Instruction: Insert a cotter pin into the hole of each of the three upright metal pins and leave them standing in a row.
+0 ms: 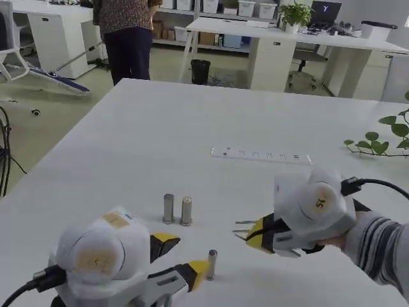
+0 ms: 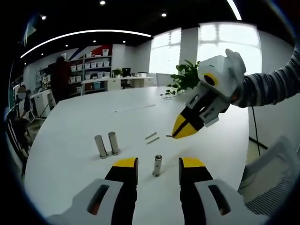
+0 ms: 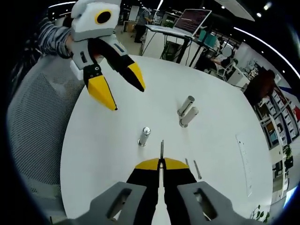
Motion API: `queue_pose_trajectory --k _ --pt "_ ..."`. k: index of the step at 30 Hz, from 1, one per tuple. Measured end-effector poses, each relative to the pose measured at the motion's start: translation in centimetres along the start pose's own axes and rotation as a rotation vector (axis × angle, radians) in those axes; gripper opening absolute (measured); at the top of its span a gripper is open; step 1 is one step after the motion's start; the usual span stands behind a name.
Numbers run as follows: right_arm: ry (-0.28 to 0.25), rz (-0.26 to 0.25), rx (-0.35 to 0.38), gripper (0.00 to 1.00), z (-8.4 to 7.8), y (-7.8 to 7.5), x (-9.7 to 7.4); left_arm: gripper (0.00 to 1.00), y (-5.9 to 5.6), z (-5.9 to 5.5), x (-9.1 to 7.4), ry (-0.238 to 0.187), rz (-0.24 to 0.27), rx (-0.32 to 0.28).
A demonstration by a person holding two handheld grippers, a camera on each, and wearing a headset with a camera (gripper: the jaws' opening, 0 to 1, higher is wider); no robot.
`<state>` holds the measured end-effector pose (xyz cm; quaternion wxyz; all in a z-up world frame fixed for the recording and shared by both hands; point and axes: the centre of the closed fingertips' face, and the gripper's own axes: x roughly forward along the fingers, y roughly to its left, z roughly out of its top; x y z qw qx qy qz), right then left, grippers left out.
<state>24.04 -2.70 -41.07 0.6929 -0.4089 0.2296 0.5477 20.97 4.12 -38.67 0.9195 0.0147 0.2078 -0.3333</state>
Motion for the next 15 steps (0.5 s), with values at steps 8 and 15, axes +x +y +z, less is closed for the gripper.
queue_pose_trajectory --k 8,15 --pt "-0.015 -0.027 -0.199 0.0 1.8 1.9 -0.8 0.22 -1.1 0.5 0.5 -0.018 -0.055 -0.115" --pt "-0.023 -0.03 -0.287 0.0 2.7 3.5 -1.2 0.2 -2.3 0.2 0.8 -0.001 -0.092 -0.205"
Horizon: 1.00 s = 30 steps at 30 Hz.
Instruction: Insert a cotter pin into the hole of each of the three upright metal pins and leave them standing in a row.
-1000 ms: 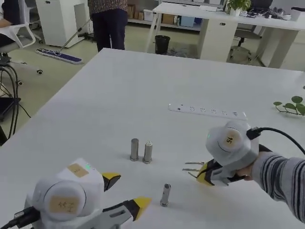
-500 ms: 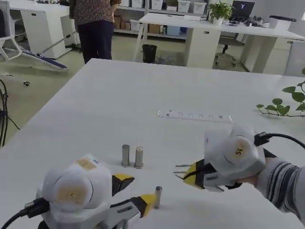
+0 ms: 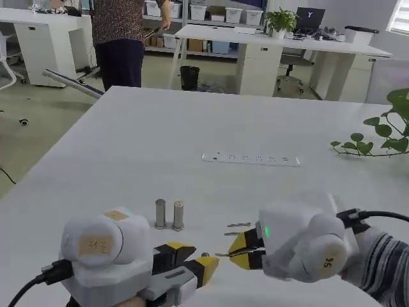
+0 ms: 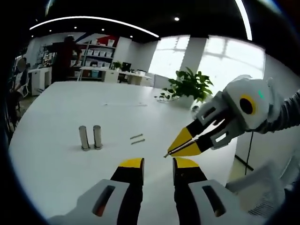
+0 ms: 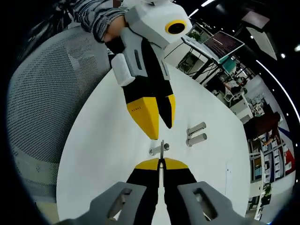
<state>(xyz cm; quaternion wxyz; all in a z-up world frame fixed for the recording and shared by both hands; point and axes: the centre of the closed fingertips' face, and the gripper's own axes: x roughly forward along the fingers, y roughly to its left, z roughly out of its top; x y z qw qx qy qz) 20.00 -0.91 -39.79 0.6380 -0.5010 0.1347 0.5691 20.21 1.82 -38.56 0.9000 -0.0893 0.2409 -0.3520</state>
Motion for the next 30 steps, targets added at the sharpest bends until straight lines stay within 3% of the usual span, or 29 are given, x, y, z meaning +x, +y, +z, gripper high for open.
queue_pose_trajectory --k 14,20,25,30 --pt "-0.052 0.0 -0.012 0.0 1.8 0.6 -0.3 0.01 -1.5 -0.3 -0.1 -0.009 -0.076 -0.129" --pt "-0.063 0.008 0.015 0.0 1.9 0.8 -0.2 0.0 -1.7 -0.4 -0.2 -0.01 -0.091 -0.153" --pt "-0.068 0.019 0.044 0.0 1.9 1.0 -0.2 0.0 -1.9 -0.6 -0.3 -0.002 -0.107 -0.12" --pt "-0.084 0.021 0.081 0.0 1.9 0.9 -0.3 0.0 -2.2 -0.6 -0.4 -0.005 -0.125 -0.024"
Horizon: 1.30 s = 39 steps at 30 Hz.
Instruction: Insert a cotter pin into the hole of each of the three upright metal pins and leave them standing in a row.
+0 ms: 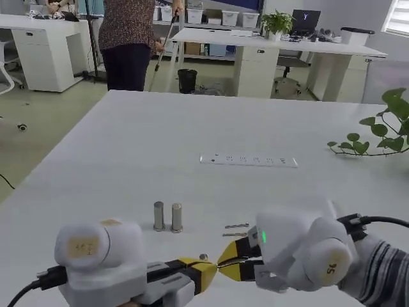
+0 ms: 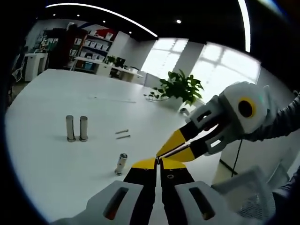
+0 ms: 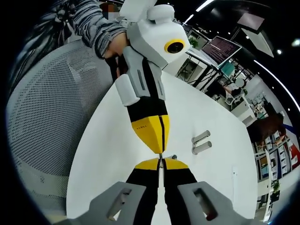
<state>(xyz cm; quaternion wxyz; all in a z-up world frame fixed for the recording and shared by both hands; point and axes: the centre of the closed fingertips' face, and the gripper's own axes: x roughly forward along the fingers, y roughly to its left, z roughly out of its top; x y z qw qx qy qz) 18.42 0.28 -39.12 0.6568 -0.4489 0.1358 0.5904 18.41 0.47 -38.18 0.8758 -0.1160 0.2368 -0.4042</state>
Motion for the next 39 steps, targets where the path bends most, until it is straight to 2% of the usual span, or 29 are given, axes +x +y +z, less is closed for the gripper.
queue_pose_trajectory --k 2,9,11,14,21,27,32,39 --pt "-0.002 0.007 0.01 0.0 0.0 0.0 0.0 0.0 0.0 -0.1 0.0 0.007 -0.007 0.011" --pt "-0.008 0.019 0.048 0.0 -0.3 0.1 -0.2 0.0 -0.1 -0.2 -0.2 0.027 -0.025 0.133" --pt "-0.013 0.027 0.07 0.0 -0.4 0.2 -0.3 0.0 -0.3 0.0 -0.3 0.029 -0.039 0.188" --pt "-0.023 0.04 0.099 0.01 -0.4 0.3 -0.3 0.0 -0.8 0.2 -0.5 0.029 -0.066 0.233" --pt "-0.039 0.065 0.132 0.0 -0.3 0.9 -0.3 0.0 -1.8 0.2 -0.8 0.018 -0.134 0.313" --pt "-0.045 0.088 0.118 0.0 0.0 1.5 -0.4 0.0 -2.0 0.0 -1.0 0.039 -0.161 0.365" --pt "-0.041 0.092 0.105 0.0 0.1 1.6 -0.4 0.0 -1.9 -0.2 -1.1 0.046 -0.156 0.403" --pt "-0.029 0.097 0.083 0.0 0.0 1.8 -0.4 0.01 -1.5 -0.3 -1.0 0.043 -0.108 0.421"
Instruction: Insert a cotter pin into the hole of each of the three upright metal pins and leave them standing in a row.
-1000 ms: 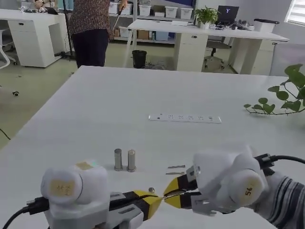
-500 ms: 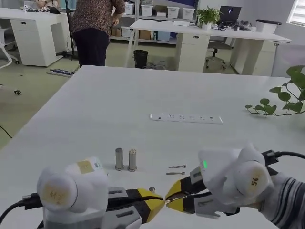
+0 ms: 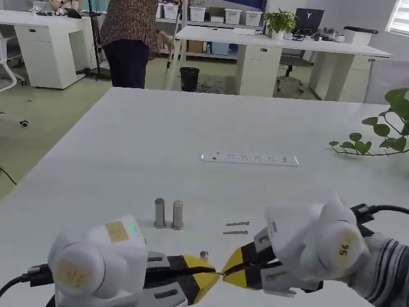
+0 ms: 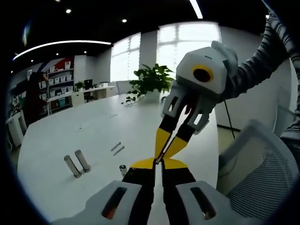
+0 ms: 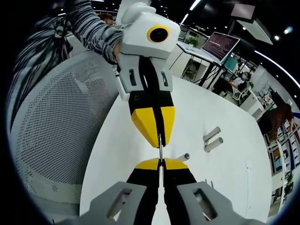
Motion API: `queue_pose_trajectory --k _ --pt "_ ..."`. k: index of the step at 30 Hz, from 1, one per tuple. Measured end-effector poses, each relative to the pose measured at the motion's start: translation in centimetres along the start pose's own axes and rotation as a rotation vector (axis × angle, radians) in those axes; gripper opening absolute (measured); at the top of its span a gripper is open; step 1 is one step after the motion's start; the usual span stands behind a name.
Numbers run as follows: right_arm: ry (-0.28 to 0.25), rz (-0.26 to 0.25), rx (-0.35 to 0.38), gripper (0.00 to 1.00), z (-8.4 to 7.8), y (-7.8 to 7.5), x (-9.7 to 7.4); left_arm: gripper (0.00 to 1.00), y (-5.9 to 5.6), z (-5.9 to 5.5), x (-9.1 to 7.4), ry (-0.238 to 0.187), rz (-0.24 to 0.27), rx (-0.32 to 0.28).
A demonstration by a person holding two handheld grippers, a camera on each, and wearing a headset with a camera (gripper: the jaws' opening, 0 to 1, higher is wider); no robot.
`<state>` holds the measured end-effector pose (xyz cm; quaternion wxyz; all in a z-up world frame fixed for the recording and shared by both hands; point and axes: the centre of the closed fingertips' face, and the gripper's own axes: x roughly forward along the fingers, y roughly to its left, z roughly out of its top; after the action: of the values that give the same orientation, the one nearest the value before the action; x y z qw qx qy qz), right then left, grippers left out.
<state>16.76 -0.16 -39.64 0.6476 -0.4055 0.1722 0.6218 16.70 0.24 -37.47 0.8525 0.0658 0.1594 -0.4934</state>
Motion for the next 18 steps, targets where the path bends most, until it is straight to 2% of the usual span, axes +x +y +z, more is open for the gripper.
queue_pose_trajectory --k 4,8,13,18 --pt "0.015 -0.008 0.007 0.0 -0.4 -0.3 0.2 0.05 0.8 -0.4 0.1 0.009 0.05 0.001" --pt "0.075 -0.046 0.016 0.0 -1.9 -1.2 0.4 0.1 2.3 -1.0 0.2 0.024 0.127 0.007" --pt "0.114 -0.087 0.044 0.0 -3.3 -2.4 0.9 0.17 3.3 -2.0 0.2 0.048 0.188 0.019" --pt "0.149 -0.104 0.054 0.0 -4.3 -3.3 1.6 0.19 4.7 -3.2 0.5 0.056 0.262 -0.022"
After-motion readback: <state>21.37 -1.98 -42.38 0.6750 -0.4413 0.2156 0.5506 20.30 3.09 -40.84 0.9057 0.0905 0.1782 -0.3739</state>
